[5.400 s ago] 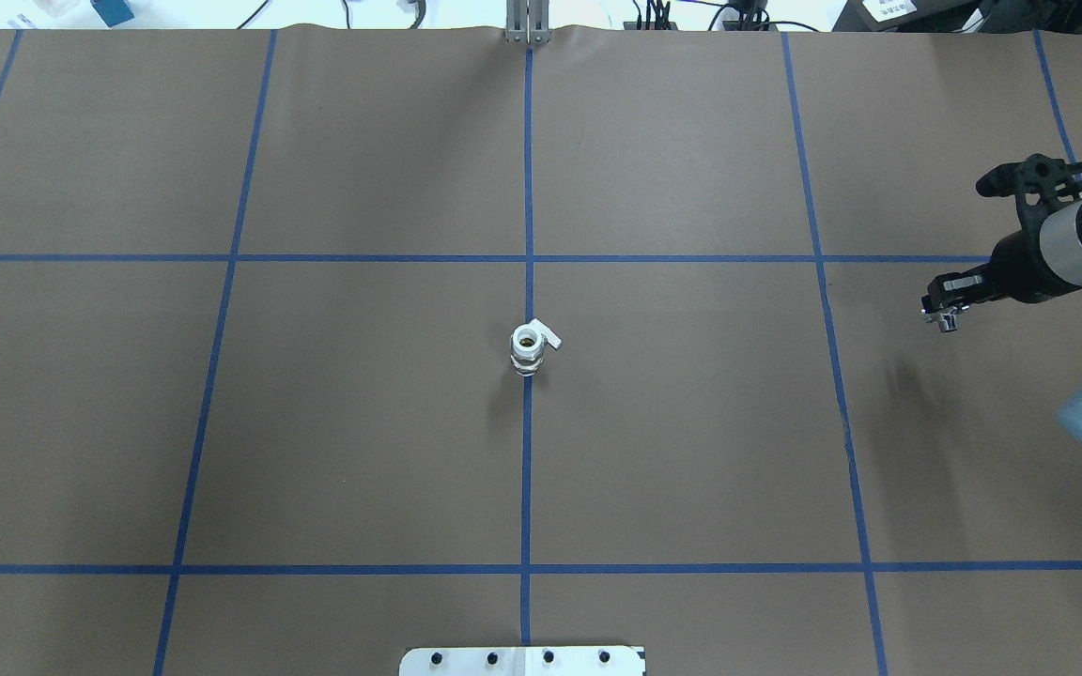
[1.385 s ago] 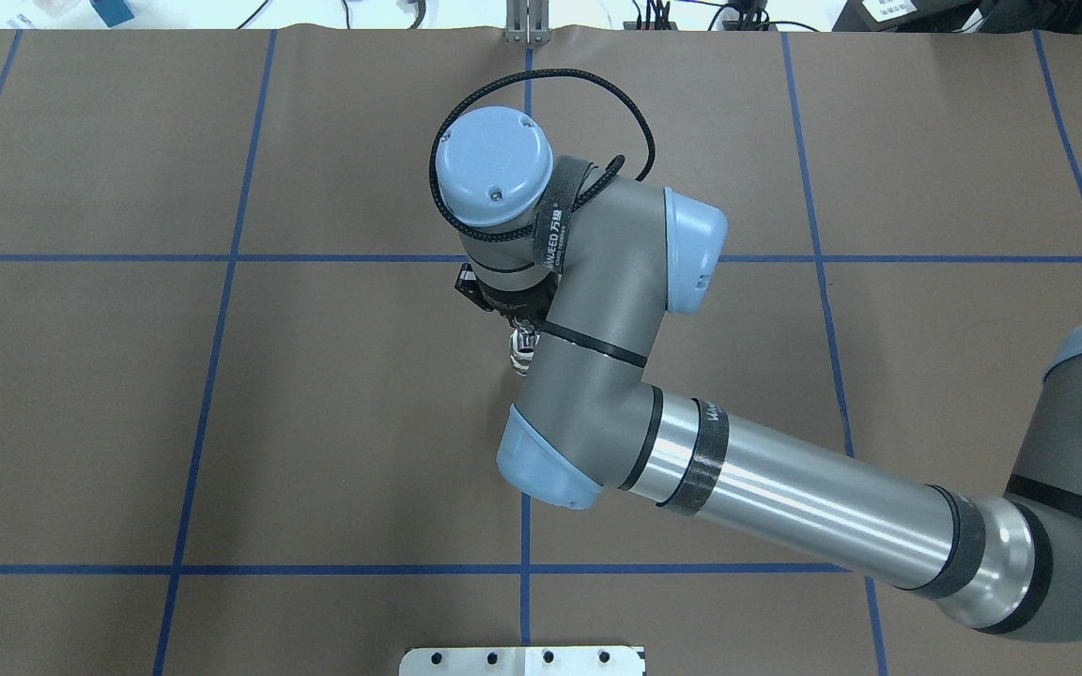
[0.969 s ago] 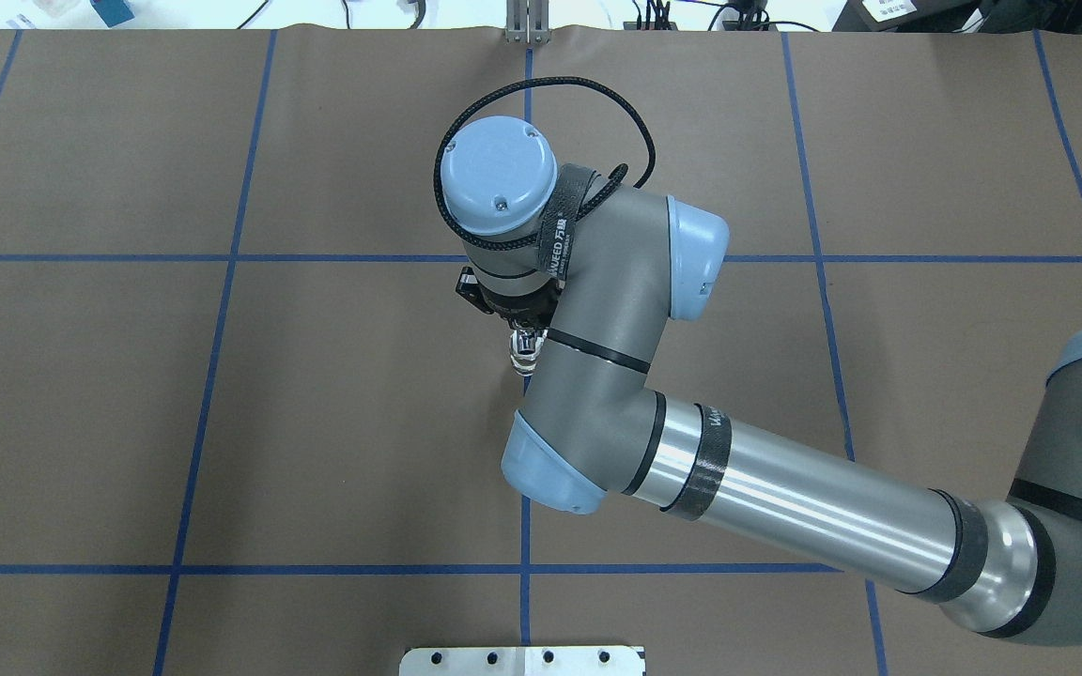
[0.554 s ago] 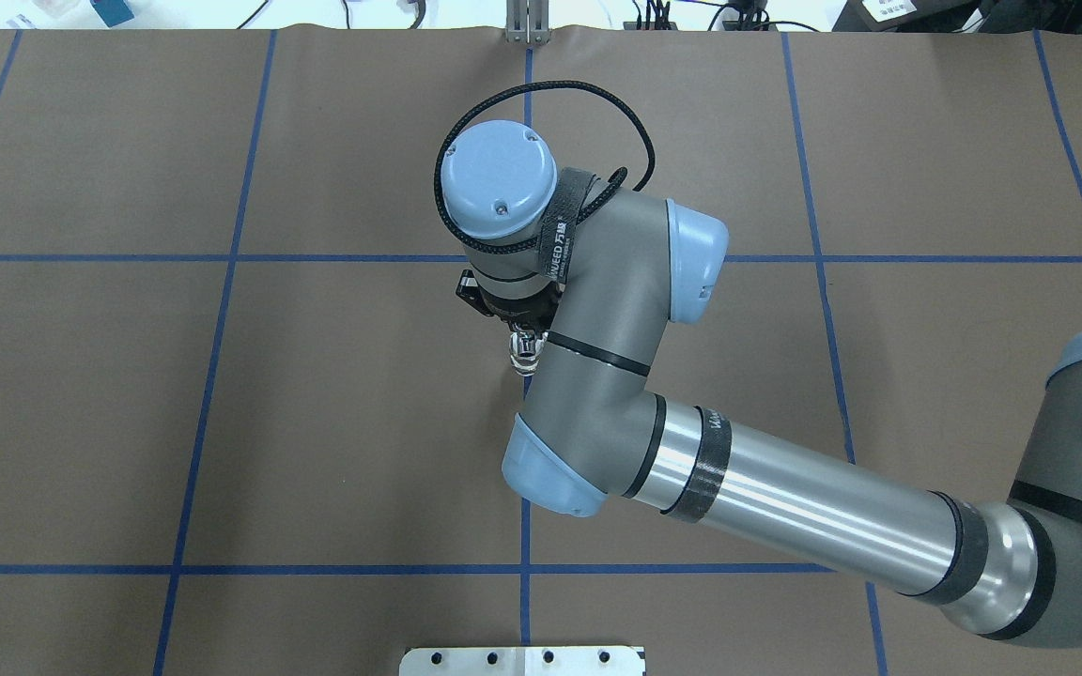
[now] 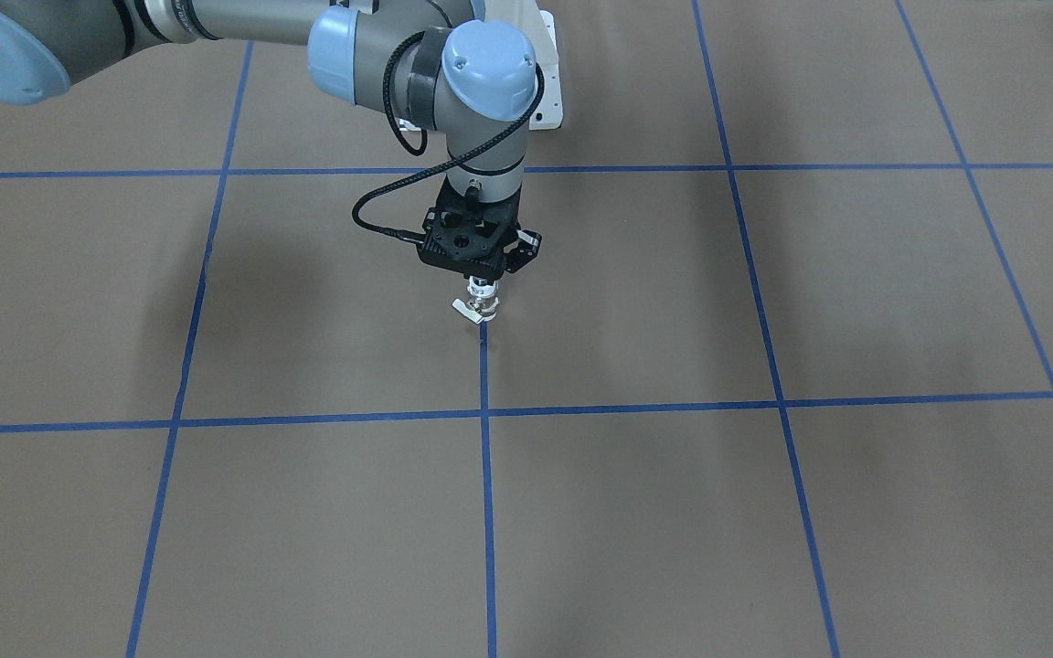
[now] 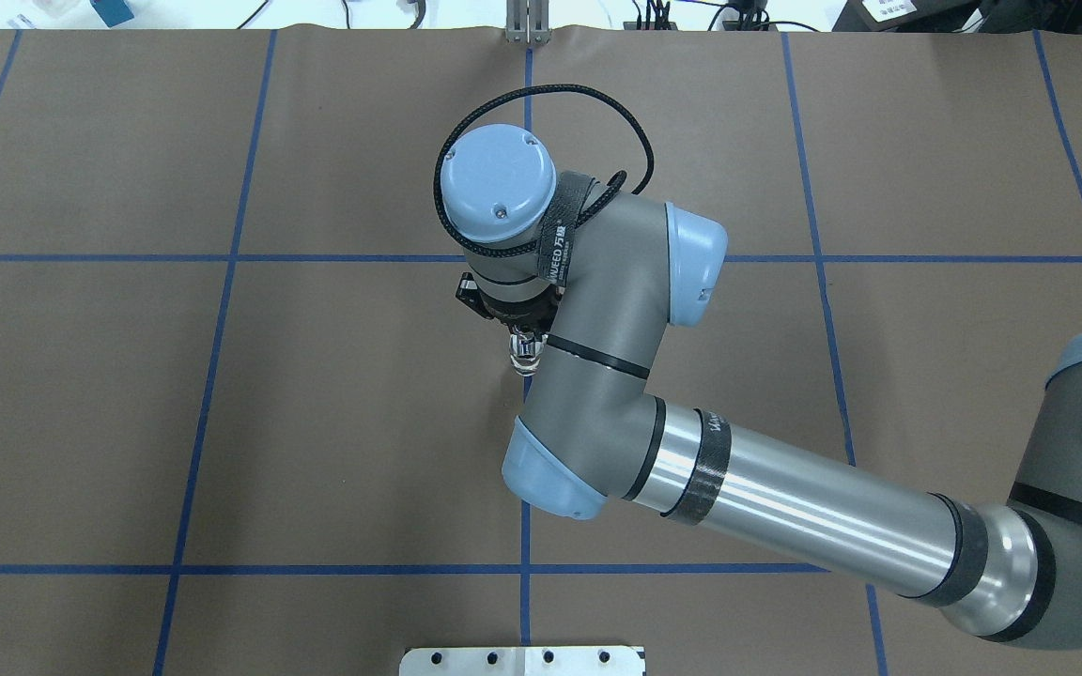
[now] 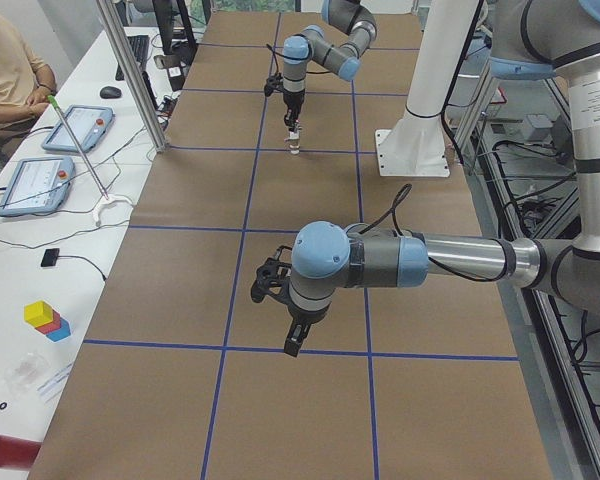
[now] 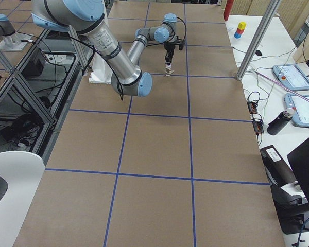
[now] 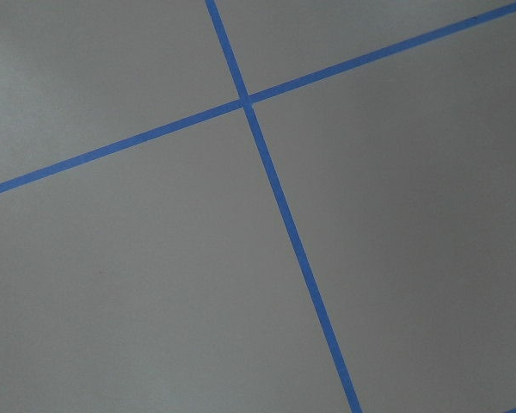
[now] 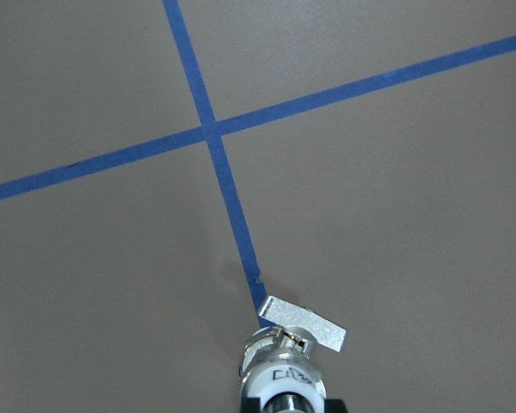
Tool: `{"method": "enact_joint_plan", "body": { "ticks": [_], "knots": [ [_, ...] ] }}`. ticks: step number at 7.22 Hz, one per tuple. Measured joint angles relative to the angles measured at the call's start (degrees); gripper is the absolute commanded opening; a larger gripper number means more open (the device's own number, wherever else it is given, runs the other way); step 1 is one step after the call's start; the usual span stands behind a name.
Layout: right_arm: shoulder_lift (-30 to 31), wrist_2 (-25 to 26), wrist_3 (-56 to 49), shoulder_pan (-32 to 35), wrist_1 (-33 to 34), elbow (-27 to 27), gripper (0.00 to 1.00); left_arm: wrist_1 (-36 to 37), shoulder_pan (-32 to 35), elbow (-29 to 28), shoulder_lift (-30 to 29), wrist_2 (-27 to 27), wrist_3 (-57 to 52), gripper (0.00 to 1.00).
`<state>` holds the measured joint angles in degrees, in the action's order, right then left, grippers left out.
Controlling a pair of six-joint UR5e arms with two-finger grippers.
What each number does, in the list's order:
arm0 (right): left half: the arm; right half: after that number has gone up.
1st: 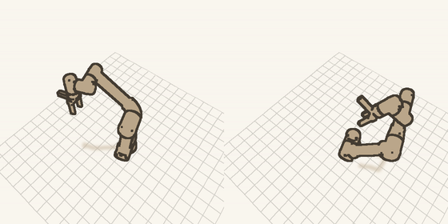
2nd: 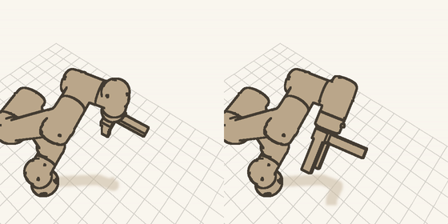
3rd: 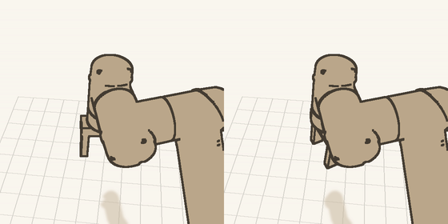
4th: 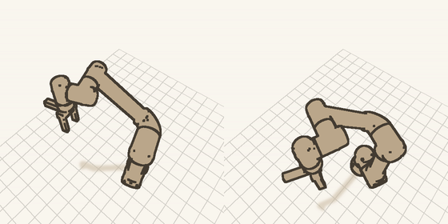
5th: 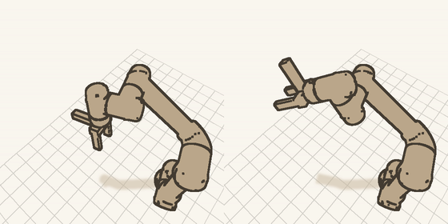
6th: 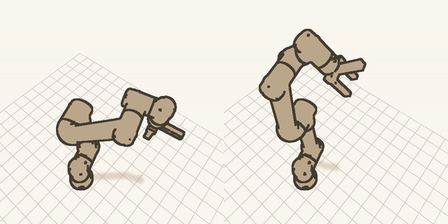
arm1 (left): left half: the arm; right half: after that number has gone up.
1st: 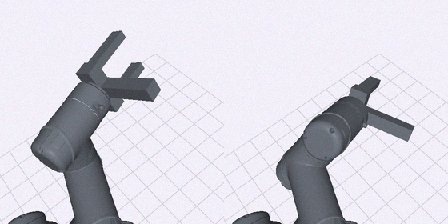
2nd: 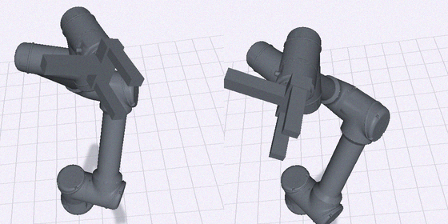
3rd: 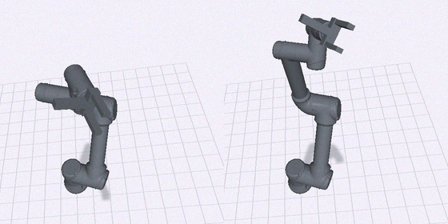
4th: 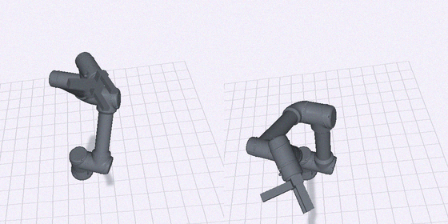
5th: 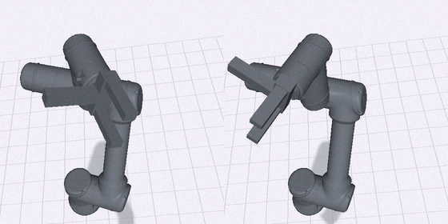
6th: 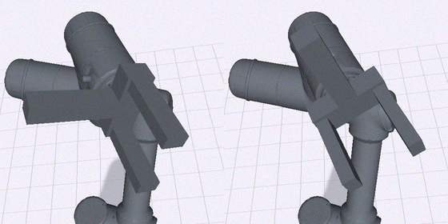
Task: Assemble PPR valve and pipe with both arms
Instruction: 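Lower the chrome fitting onto the white valve top and press it on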
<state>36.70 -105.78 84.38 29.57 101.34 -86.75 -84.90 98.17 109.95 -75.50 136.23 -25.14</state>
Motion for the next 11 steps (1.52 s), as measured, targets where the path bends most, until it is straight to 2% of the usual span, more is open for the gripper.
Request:
{"method": "enact_joint_plan", "body": {
  "ticks": [3,5,8,11],
  "knots": [
    [0.03,-0.03,-0.1,-0.03,-0.08,0.01,0.02,0.0,0.0,-0.05,0.05,-0.04,0.0,1.0],
    [0.06,-0.04,-0.16,-0.03,-0.14,0.06,0.13,-0.02,0.0,-0.08,0.06,-0.01,0.0,1.0],
    [0.22,-0.04,-0.51,-0.03,-0.17,0.01,0.23,-0.01,0.0,-0.11,0.08,0.0,-0.02,1.0],
    [0.29,0.02,-0.69,-0.04,-0.17,0.0,0.43,0.0,0.0,-0.09,0.09,0.0,-0.01,1.0]
  ]
}}
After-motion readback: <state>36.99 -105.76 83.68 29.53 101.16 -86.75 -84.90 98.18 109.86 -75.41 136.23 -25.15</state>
